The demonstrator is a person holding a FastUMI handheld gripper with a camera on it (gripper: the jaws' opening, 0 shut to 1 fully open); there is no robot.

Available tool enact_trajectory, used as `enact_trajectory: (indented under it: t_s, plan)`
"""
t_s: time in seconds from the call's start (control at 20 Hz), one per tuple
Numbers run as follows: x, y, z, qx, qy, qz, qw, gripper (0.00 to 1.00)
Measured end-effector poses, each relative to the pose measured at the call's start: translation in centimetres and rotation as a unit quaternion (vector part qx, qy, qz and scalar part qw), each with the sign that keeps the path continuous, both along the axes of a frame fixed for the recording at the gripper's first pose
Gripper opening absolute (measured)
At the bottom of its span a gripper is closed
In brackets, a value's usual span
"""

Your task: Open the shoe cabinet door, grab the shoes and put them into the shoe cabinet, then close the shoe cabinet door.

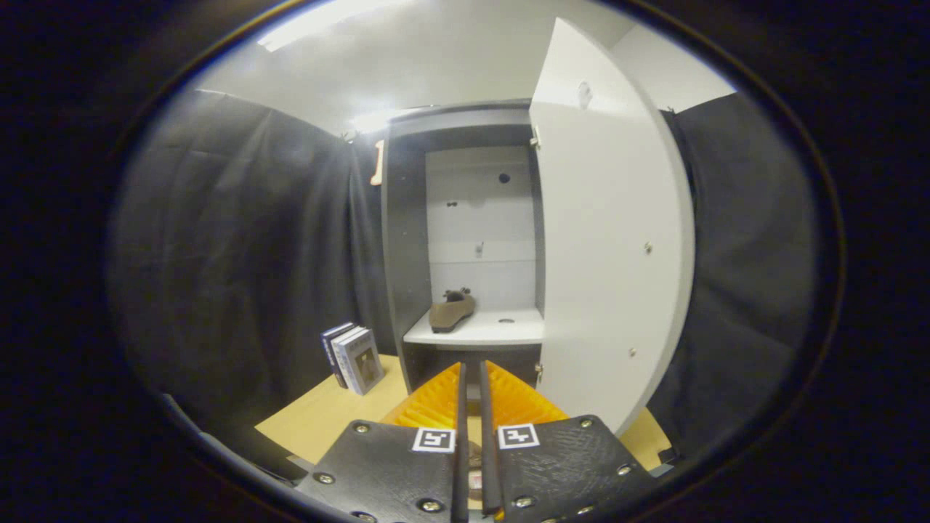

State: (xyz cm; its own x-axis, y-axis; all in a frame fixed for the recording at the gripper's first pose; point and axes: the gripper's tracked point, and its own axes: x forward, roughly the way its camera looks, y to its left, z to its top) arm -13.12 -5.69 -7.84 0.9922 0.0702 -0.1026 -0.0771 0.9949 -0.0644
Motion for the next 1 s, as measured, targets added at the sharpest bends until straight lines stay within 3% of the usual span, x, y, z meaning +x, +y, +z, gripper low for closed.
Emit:
enact_trajectory:
  t_s: [0.25, 0.6, 1.0]
  plan:
    - [3.3, 2.1, -9.4, 0.002, 0.075, 0.011, 0.997, 0.11]
    - [6.7, 1.6, -21.4, -0.019, 0.152, -0.006, 0.988, 0.13]
    - [7.8, -0.4, -33.8, -0.020, 0.266, -0.014, 0.964, 0.13]
